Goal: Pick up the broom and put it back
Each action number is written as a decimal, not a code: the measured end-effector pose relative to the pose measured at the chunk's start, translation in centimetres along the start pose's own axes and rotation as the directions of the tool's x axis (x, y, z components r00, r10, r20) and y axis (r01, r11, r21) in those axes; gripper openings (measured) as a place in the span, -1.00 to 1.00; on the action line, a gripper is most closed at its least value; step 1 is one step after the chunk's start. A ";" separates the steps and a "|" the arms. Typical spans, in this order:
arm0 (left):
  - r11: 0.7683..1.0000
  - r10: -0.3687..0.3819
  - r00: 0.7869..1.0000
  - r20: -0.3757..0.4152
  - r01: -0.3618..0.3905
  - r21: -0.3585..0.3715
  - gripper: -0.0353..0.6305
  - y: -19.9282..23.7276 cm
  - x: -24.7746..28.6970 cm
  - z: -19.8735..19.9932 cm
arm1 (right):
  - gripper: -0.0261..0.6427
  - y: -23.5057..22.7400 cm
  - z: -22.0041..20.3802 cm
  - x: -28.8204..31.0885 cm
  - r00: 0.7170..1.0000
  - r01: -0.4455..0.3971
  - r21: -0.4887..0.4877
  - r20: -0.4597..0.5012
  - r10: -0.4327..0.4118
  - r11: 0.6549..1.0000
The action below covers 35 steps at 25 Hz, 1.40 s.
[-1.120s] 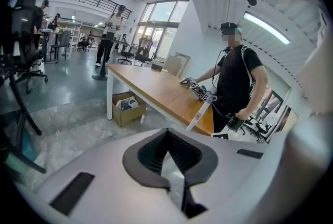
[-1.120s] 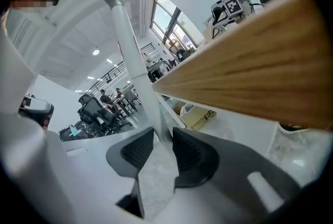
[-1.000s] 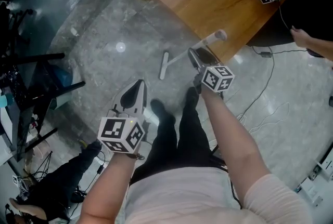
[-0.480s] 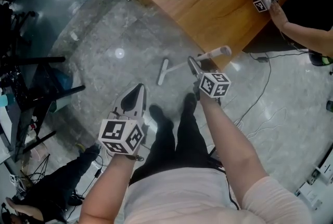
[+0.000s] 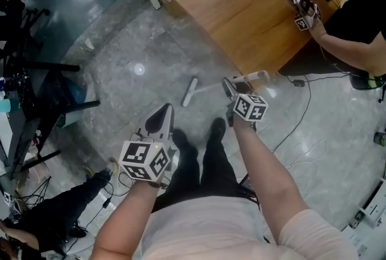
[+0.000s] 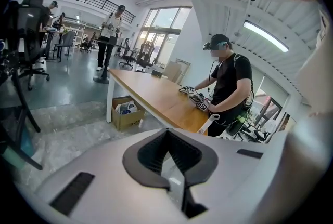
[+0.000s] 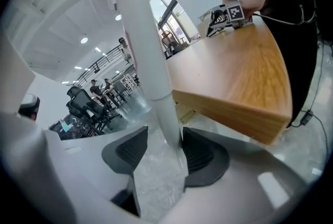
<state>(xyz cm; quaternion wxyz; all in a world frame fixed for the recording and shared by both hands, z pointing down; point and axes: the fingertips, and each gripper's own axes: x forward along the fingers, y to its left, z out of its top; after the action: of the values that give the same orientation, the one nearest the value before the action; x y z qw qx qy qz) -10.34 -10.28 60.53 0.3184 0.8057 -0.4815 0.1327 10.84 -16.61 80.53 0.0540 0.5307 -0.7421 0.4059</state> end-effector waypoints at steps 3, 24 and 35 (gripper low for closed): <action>1.000 0.003 1.000 0.010 -0.003 -0.010 -0.88 0.2 -0.7 0.1 | -0.37 1.0 0.4 0.3 1.000 0.004 -0.010 -0.007 -0.004 1.000; 0.999 -0.041 0.981 0.187 0.043 -0.008 -0.88 -2.7 -8.1 12.4 | -0.37 13.7 20.2 -6.4 0.996 -0.029 -0.246 0.079 0.050 0.969; 0.999 -0.048 0.968 0.247 0.040 0.037 -0.88 -4.9 -8.1 17.0 | -0.65 21.1 26.7 -10.3 0.967 -0.182 -0.414 0.088 0.238 0.892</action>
<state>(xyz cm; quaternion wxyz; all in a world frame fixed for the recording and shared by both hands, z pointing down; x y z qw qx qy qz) -11.73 -13.89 41.47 0.2460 0.8313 -0.4973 0.0317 7.07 -24.32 45.96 0.0670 0.4510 -0.8647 0.2109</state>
